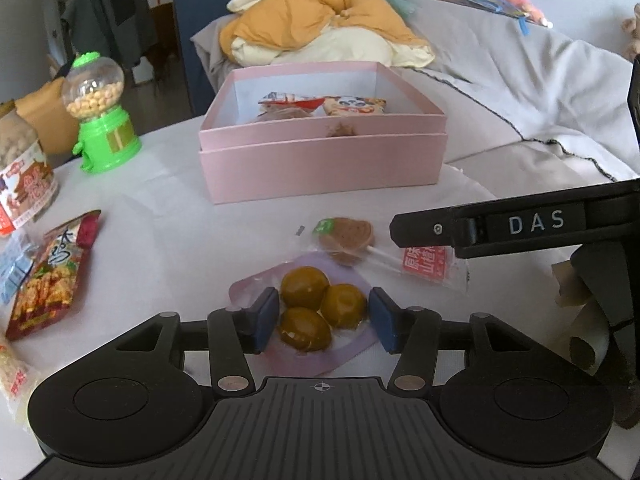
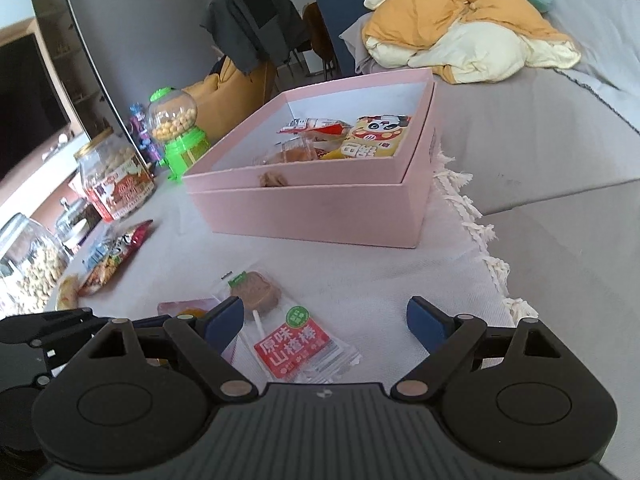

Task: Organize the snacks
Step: 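Carry the lollipop toward the pink box with the right gripper while the left gripper grasps the candy tray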

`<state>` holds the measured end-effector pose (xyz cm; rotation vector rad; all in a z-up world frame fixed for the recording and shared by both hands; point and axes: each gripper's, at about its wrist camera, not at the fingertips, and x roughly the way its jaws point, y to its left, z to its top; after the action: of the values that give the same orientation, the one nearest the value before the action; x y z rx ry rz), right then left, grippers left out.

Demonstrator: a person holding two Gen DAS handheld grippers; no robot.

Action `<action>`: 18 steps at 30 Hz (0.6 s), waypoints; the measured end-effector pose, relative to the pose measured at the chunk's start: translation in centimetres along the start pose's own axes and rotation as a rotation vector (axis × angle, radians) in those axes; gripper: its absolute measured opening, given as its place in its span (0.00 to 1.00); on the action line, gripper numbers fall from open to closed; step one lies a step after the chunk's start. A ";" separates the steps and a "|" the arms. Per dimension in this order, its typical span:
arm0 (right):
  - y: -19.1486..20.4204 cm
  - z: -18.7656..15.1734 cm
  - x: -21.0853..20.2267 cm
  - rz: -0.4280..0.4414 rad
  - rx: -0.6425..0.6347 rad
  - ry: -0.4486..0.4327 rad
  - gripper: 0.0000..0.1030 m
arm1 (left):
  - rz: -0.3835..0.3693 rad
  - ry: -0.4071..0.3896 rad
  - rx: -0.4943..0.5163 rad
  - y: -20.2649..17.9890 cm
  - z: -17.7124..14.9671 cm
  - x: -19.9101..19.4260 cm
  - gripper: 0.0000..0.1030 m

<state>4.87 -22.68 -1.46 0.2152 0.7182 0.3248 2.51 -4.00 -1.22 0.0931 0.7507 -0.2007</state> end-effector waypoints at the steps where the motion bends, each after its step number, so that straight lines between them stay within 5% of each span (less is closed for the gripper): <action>1: -0.1 0.0 0.0 0.003 0.005 -0.001 0.88 | -0.010 -0.001 -0.006 0.2 -0.1 -0.1 0.54; 5: -0.1 0.0 0.0 0.013 0.013 -0.005 0.89 | -0.031 0.002 -0.011 0.9 -0.9 -1.2 0.53; 10: 0.3 -0.2 0.2 -0.003 -0.012 -0.002 0.90 | 0.042 -0.014 -0.041 2.7 -3.0 -3.4 0.53; 18: 2.3 -0.4 1.2 -0.049 -0.148 0.053 1.00 | -0.064 -0.055 -0.081 3.7 -2.9 -2.5 0.53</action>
<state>4.95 -20.08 -1.75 0.0494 0.7468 0.3366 -0.41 0.48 -1.53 -0.0136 0.7064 -0.2330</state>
